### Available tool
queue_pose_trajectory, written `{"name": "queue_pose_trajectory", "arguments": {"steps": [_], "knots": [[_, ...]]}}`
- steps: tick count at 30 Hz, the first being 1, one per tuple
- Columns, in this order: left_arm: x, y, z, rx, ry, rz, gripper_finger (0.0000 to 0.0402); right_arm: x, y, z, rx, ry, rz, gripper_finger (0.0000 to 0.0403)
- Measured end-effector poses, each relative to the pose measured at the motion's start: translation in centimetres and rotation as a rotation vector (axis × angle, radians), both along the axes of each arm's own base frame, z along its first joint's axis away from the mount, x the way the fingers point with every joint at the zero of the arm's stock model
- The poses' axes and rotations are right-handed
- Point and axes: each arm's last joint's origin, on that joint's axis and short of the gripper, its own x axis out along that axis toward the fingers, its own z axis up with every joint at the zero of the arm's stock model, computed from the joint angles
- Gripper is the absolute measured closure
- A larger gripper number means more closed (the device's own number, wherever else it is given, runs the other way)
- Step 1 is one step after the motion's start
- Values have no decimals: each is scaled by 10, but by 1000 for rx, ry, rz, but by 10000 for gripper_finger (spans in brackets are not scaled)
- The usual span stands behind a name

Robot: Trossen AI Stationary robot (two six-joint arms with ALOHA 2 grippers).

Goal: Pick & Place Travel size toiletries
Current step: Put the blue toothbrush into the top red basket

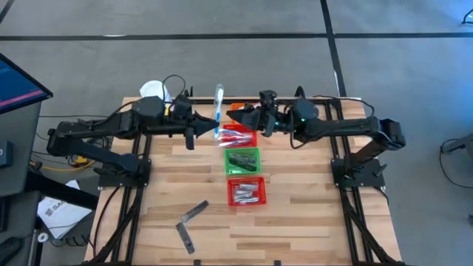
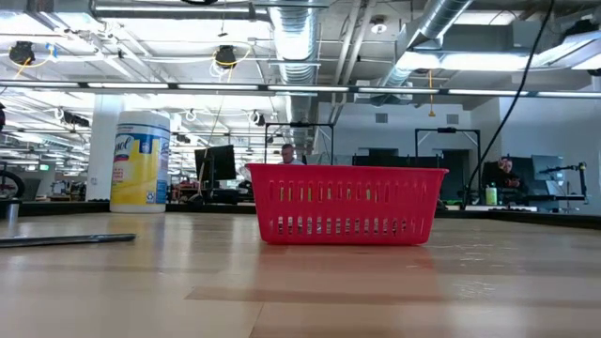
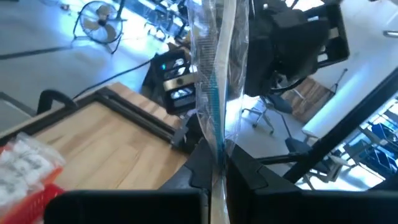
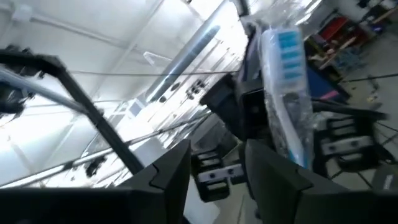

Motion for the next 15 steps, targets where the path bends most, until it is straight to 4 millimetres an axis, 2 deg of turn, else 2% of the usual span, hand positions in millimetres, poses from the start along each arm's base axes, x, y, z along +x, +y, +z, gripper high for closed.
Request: {"name": "queue_pose_trajectory", "arguments": {"steps": [5,10,15], "knots": [[-3,-1,3,41,-12,-17,396,11,-12,5,-24,57,10,272],[-7,-1,9,44,-56,-16,396,9,-24,7,-67,127,-43,280],[-7,0,9,30,-57,-24,396,8,-28,13,-128,115,-41,274]]}}
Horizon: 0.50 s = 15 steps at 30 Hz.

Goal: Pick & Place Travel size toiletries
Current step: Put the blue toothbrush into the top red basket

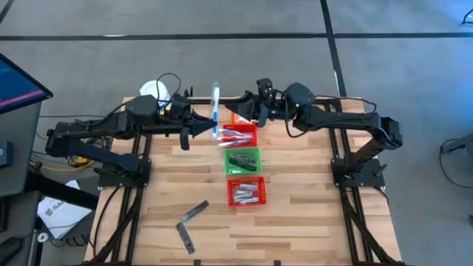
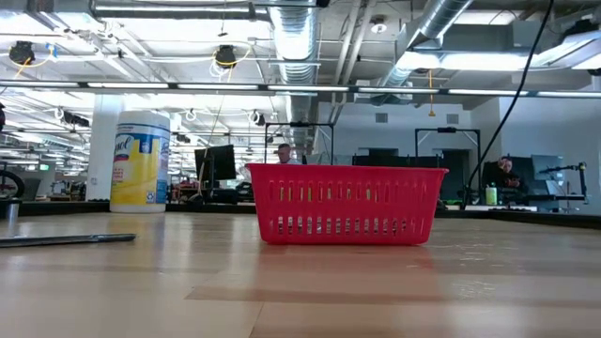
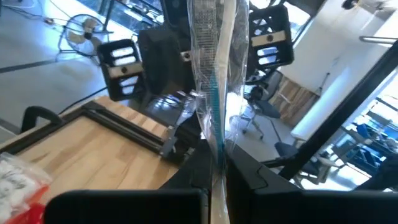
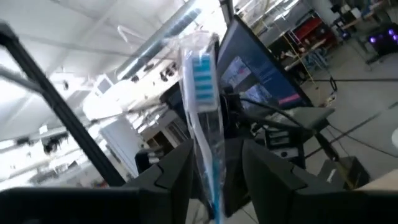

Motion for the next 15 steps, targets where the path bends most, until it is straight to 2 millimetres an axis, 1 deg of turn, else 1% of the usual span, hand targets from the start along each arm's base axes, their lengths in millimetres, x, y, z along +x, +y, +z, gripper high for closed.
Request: {"name": "queue_pose_trajectory", "arguments": {"steps": [2,4,8,11,15], "knots": [[2,1,-1,-2,0,-14,396,2,2,0,-41,12,12,267],[4,1,-3,-4,13,-21,396,5,5,-4,-46,48,31,254],[6,1,-2,-3,4,-22,396,6,8,-6,-45,74,32,214],[6,1,-3,-3,8,-22,396,6,7,-6,-44,78,21,183],[9,1,-5,-4,15,-40,396,7,6,-7,-34,86,5,161]]}}
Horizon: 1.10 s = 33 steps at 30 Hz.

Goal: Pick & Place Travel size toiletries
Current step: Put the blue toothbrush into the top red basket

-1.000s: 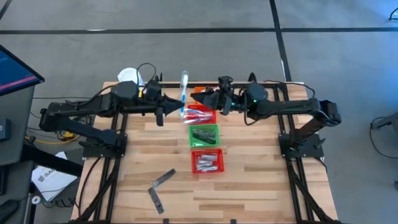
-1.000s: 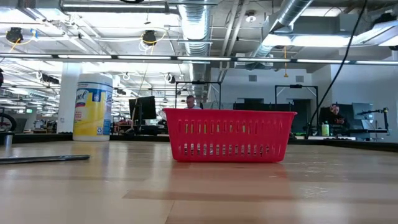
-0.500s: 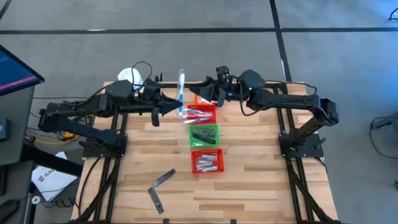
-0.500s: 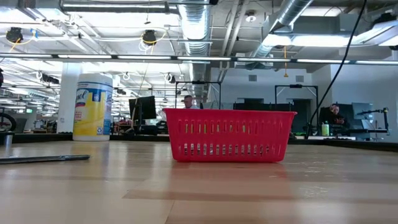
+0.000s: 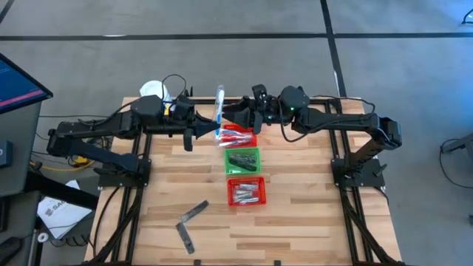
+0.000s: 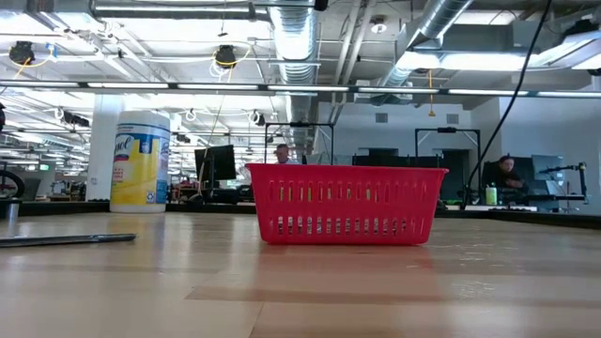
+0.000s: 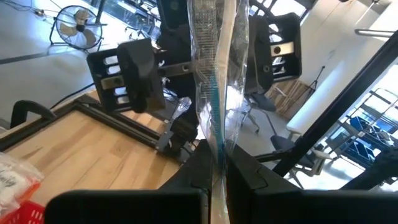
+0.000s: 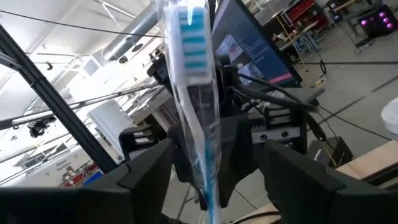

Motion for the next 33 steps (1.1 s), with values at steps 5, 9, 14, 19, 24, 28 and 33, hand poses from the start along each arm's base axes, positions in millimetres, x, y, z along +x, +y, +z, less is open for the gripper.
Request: {"name": "queue_pose_trajectory", "arguments": {"steps": [5,9,14,19,24,28,33], "knots": [[11,1,-8,-21,33,-7,396,1,3,-1,3,8,-1,163],[18,1,-12,-40,48,-13,395,1,3,-2,3,21,-8,176],[17,4,-12,-38,46,11,395,1,3,-3,5,36,-8,204],[16,8,-11,-47,42,10,395,1,3,-3,6,36,-8,253],[16,9,-11,-50,43,9,395,1,3,-4,6,37,-8,329],[16,8,-11,-63,40,5,391,1,3,-4,-1,43,-7,385],[16,8,-11,-53,41,3,371,1,2,-5,19,45,-3,368]]}}
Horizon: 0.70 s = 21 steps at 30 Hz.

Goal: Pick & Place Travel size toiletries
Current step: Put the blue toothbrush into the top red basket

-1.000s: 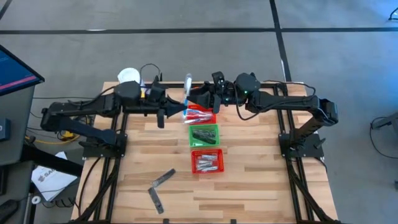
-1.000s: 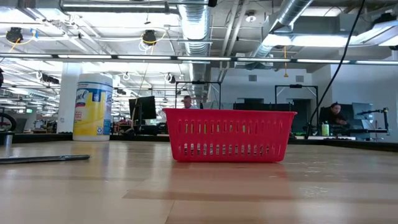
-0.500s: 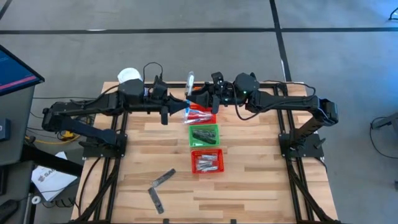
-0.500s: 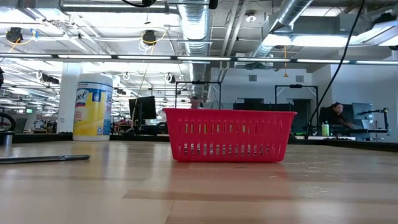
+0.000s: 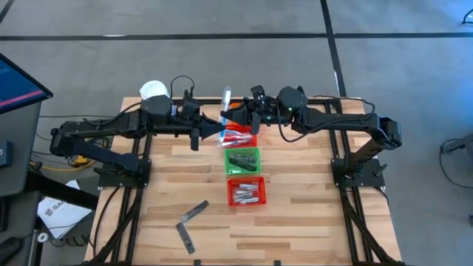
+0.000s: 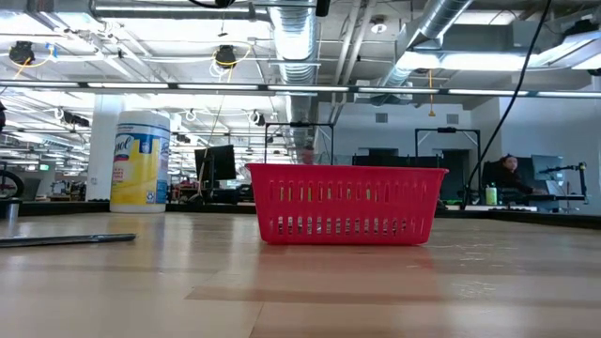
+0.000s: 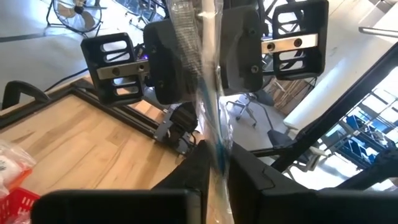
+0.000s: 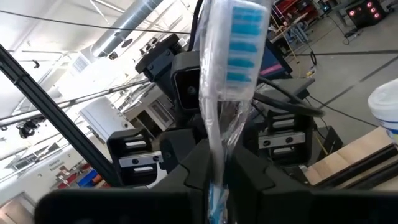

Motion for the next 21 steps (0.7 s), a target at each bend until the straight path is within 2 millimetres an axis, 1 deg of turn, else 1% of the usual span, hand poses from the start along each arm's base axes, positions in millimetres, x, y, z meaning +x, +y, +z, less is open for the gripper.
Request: {"name": "queue_pose_trajectory", "arguments": {"steps": [2,5,10,21], "knots": [[0,0,0,11,1,-1,358,0,0,-1,7,6,1,369],[0,0,0,11,1,1,340,0,0,-1,8,12,1,389],[0,0,0,12,-1,2,316,0,1,-1,23,12,8,384],[0,0,1,8,-12,4,282,2,14,-1,13,7,-33,389]]}}
